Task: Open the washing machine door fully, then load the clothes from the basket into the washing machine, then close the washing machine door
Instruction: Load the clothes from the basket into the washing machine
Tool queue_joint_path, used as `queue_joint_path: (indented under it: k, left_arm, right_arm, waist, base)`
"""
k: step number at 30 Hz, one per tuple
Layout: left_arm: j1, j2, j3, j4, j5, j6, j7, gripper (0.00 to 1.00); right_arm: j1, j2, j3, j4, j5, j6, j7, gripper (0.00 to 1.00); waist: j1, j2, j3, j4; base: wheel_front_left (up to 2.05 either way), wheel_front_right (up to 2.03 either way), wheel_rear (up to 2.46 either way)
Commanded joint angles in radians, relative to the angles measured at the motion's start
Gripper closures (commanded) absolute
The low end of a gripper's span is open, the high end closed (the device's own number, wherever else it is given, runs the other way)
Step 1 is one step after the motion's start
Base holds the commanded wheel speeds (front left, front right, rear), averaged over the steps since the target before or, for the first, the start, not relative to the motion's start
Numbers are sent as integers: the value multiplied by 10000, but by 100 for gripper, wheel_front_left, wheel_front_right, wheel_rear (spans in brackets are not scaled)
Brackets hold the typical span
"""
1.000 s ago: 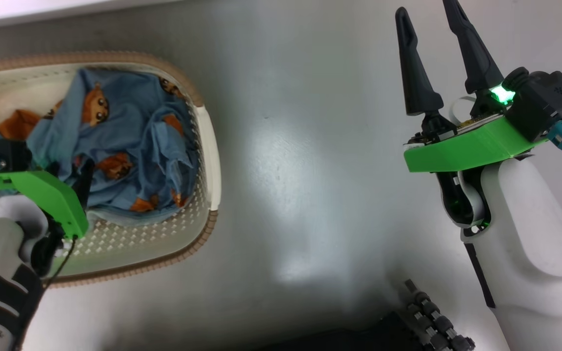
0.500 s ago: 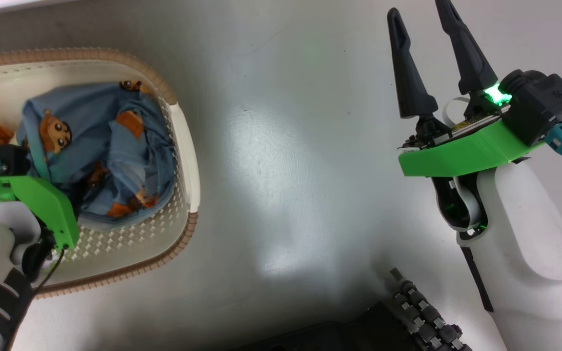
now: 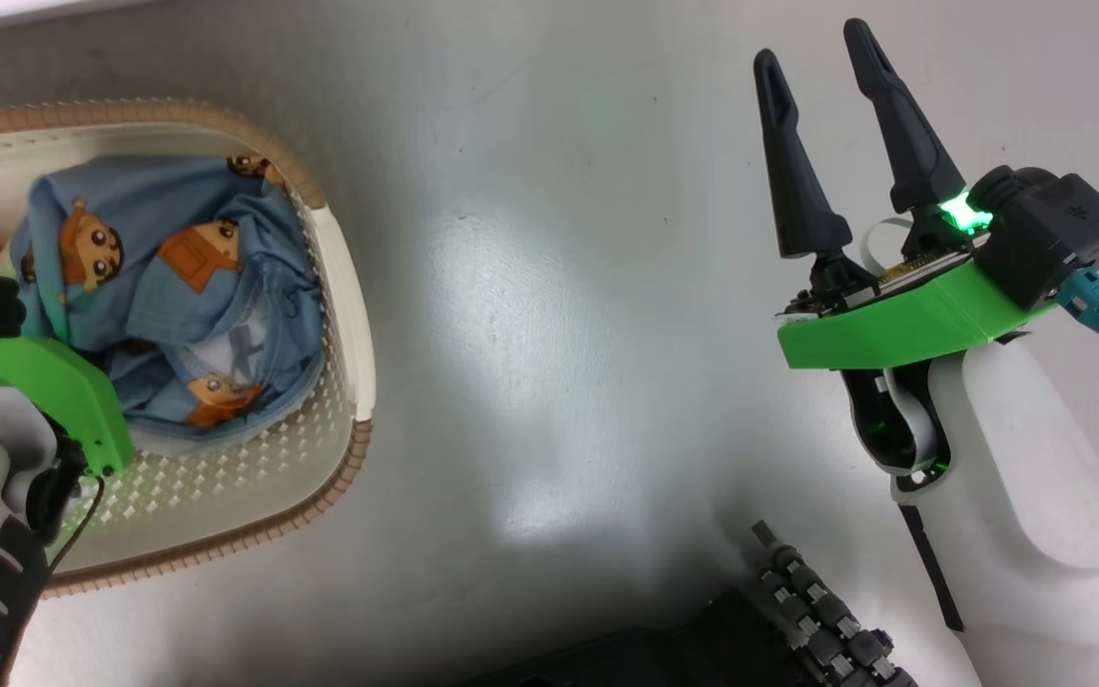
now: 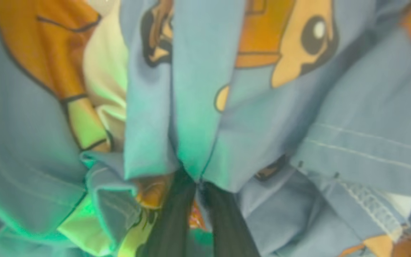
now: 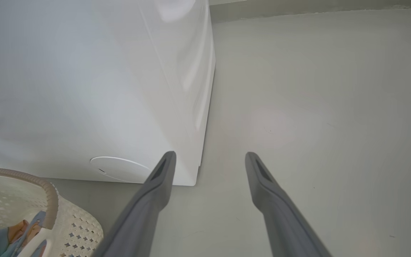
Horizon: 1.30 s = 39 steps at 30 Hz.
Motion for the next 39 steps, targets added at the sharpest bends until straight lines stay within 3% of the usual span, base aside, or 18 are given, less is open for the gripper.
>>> queue_joint_path:
  k: [1, 12, 31, 39]
  left_arm:
    - [98, 306, 137, 4, -90, 8, -136, 100]
    - [837, 207, -14, -801, -853, 8, -696, 100]
    - [2766, 360, -522, -2717, -1900, 8, -2785, 100]
    - [3529, 398, 334, -3919, -1689, 8, -2943, 100]
  right_arm:
    - [514, 95, 119, -228, 38, 56, -49, 0]
    - [321, 95, 123, 52, 289, 56, -49, 0]
    - [968, 95, -70, 1002, 764, 56, -49, 0]
    - [1539, 95, -199, 1525, 713, 56, -49, 0]
  waist:
    - [0, 0, -17, -3]
    - [0, 0, -1091, 187]
    - [0, 0, -4380, 399]
    - [0, 0, -5903, 691]
  base:
    - [0, 0, 0]
    - [0, 0, 0]
    - [0, 0, 0]
    - [0, 0, 0]
